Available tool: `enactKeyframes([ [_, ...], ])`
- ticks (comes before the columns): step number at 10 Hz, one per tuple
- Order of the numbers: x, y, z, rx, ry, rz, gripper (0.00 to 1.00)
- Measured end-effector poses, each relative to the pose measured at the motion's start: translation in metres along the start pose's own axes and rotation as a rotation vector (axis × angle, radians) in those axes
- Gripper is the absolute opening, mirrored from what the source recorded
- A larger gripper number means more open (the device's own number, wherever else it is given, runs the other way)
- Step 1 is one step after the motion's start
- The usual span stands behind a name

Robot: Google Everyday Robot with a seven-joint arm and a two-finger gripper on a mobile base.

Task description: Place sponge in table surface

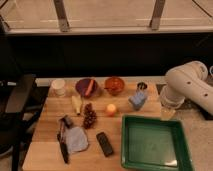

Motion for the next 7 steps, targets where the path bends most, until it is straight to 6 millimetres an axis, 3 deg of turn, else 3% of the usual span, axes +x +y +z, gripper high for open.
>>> enactKeyframes([
  [4, -0.002, -0.005, -0.003, 0.005, -0.001, -0.026, 0.65],
  [7, -0.034, -0.041, 0.006, 0.006, -0.035, -0.185, 0.65],
])
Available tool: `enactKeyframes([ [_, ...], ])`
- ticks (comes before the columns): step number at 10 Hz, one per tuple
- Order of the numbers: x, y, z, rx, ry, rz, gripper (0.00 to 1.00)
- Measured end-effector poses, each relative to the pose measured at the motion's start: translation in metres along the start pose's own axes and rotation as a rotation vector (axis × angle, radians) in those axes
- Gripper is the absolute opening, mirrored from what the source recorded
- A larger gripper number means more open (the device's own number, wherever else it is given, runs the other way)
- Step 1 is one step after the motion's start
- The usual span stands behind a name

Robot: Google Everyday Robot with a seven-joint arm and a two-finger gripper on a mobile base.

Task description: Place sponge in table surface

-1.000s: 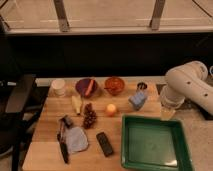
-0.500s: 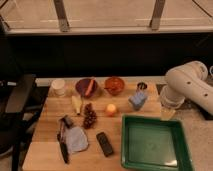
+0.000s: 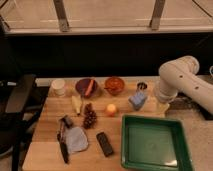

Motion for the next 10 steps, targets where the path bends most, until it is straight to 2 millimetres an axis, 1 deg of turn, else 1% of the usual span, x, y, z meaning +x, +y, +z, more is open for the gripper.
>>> enactKeyframes([
  [2, -0.028, -0.033, 0.016, -0.012, -0.045, -0.163, 0.65],
  [3, -0.032, -0.044, 0.023, -0.015, -0.063, -0.224, 0.65],
  [4, -0.036, -0.050, 0.029, -0.013, -0.085, -0.265, 0.65],
  [6, -0.045, -0.064, 0.047, 0.041, -0.144, -0.383, 0.65],
  [10, -0.047, -0.079, 0.071, 0.093, -0.198, -0.486, 0.65],
])
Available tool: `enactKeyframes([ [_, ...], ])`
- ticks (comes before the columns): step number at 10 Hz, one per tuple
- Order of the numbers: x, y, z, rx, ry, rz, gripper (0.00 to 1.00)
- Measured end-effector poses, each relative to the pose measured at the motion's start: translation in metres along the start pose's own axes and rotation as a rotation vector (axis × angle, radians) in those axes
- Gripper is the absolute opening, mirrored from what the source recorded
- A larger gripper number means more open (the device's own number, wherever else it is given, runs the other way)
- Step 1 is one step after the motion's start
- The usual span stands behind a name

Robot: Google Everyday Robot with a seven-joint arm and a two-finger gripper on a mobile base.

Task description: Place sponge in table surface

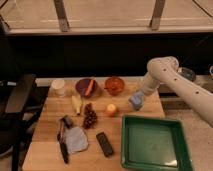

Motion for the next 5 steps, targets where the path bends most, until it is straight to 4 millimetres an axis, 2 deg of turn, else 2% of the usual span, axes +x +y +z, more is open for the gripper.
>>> enactKeyframes([
  [5, 0.012, -0.010, 0.047, -0.051, -0.026, -0.059, 0.65],
])
